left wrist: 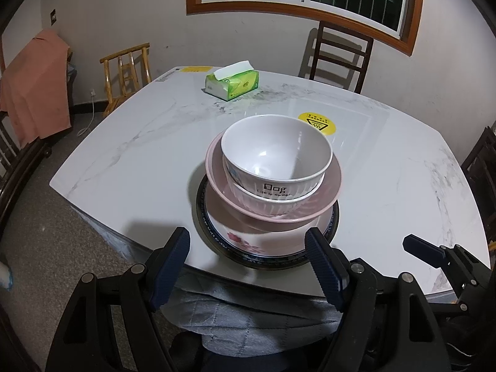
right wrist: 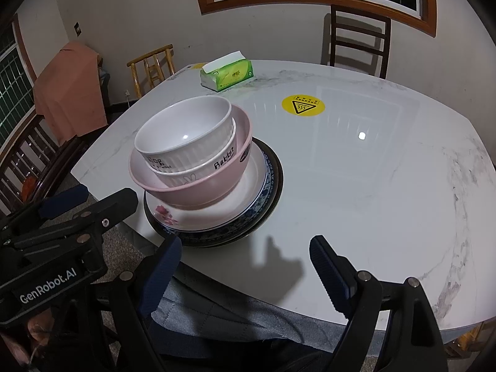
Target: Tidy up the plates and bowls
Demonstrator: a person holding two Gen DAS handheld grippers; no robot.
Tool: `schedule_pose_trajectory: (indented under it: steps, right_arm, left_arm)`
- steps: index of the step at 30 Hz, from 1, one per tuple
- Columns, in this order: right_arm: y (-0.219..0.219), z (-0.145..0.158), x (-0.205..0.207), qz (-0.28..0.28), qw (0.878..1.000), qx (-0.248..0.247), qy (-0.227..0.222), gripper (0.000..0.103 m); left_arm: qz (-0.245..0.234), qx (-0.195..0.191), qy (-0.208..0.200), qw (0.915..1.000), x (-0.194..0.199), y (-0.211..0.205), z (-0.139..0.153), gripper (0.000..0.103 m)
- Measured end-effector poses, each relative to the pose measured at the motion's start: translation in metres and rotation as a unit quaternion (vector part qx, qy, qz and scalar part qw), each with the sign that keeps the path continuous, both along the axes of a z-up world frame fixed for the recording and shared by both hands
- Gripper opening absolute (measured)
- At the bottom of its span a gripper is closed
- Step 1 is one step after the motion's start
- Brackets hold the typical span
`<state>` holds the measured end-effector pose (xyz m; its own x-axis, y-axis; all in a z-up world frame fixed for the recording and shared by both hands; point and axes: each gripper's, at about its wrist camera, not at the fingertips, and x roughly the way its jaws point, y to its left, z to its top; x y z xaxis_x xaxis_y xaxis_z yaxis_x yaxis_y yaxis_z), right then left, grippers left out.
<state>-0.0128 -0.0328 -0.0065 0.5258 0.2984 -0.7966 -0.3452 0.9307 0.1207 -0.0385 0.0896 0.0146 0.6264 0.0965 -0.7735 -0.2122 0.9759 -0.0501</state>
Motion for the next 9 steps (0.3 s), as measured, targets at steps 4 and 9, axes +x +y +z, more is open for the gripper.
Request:
schedule_pose_trajectory:
  steps: [4,9]
  right_arm:
    - [0.0005,0.0004,-0.0002,0.001,1.000,0.000,-0.002,0.087]
    - [0.0015,0.0004,-0.0005,0.001,1.000,0.000,-0.003,0.087]
  left_arm:
    - [-0.001,0.005,-0.002,1.0000,-0.0007,0.0000,0.0003,0.074]
    - [-0.003,0.003,-0.002,1.0000,-0.0014,-0.0006,0.0009,0.080]
